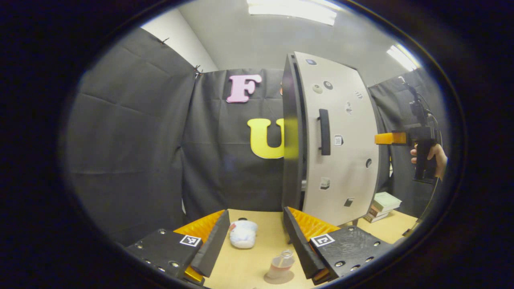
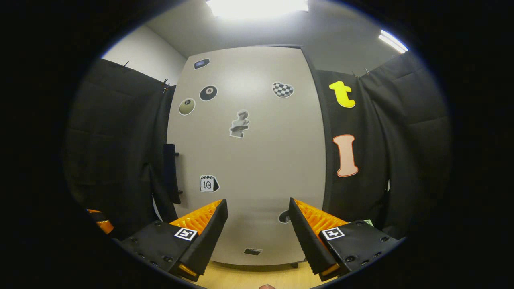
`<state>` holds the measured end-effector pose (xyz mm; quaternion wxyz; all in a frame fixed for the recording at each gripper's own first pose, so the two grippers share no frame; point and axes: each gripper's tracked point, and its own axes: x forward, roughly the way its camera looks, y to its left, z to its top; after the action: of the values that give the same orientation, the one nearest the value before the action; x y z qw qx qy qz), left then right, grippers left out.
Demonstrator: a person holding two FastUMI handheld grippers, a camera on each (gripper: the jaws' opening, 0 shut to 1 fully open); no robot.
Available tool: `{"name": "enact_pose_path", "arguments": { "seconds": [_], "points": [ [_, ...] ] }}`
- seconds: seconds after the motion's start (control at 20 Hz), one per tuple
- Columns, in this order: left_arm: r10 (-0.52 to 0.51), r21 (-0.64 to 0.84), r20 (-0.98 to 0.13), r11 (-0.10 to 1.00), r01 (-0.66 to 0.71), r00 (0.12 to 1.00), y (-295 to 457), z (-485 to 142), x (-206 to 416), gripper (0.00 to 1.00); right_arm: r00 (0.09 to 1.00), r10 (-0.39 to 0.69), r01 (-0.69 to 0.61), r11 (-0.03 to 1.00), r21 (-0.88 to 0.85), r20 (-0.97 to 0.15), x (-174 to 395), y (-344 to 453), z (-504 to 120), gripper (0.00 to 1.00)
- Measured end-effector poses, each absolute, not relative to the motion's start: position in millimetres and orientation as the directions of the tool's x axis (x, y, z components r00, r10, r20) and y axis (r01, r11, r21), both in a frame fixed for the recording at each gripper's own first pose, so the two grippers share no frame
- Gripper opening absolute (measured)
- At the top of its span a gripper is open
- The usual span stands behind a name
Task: Open the cabinet door with the right hand, grasp the bottle in the cabinet with the left hand and place it on the coaster, then close the cabinet door with the right hand.
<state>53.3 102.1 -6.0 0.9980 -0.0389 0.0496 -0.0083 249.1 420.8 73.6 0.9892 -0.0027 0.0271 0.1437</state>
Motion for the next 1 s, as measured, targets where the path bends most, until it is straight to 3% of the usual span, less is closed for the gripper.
{"name": "enact_pose_path", "arguments": {
  "seconds": [0.35, 0.4, 0.55, 0.8, 0.85, 0.95, 1.0],
  "points": [
    [-0.107, -0.088, -0.060, 0.991, 0.102, 0.992, 15.2, 23.8, 70.2, 0.83, 0.979, 0.202, -0.202, 0.979, -0.012, -0.036, 210.4, 312.4, 88.0, 0.96],
    [-0.114, -0.087, -0.057, 0.990, 0.109, 0.992, 3.5, 28.6, 73.2, 0.82, 0.982, 0.187, -0.187, 0.982, -0.015, -0.038, 205.3, 297.1, 87.2, 0.92],
    [-0.127, -0.091, -0.052, 0.988, 0.122, 0.990, -28.5, 36.5, 77.7, 0.83, 0.986, 0.162, -0.163, 0.987, -0.016, -0.046, 193.7, 254.8, 81.5, 0.96],
    [-0.100, -0.070, -0.041, 0.993, 0.097, 0.994, -64.1, 50.0, 63.1, 0.82, 0.987, 0.150, -0.152, 0.987, -0.043, -0.054, 181.1, 204.2, 63.1, 0.96],
    [-0.089, -0.055, -0.038, 0.995, 0.087, 0.995, -67.3, 55.3, 60.7, 0.82, 0.986, 0.154, -0.157, 0.986, -0.047, -0.065, 179.4, 197.6, 57.4, 0.92],
    [-0.070, -0.030, -0.033, 0.997, 0.069, 0.997, -68.0, 63.3, 57.7, 0.82, 0.983, 0.159, -0.163, 0.986, -0.039, -0.091, 175.1, 187.8, 45.9, 0.96],
    [-0.062, -0.026, -0.032, 0.998, 0.061, 0.998, -69.3, 68.2, 55.7, 0.82, 0.981, 0.161, -0.164, 0.986, -0.028, -0.108, 173.5, 185.9, 40.1, 0.93]
  ]
}}
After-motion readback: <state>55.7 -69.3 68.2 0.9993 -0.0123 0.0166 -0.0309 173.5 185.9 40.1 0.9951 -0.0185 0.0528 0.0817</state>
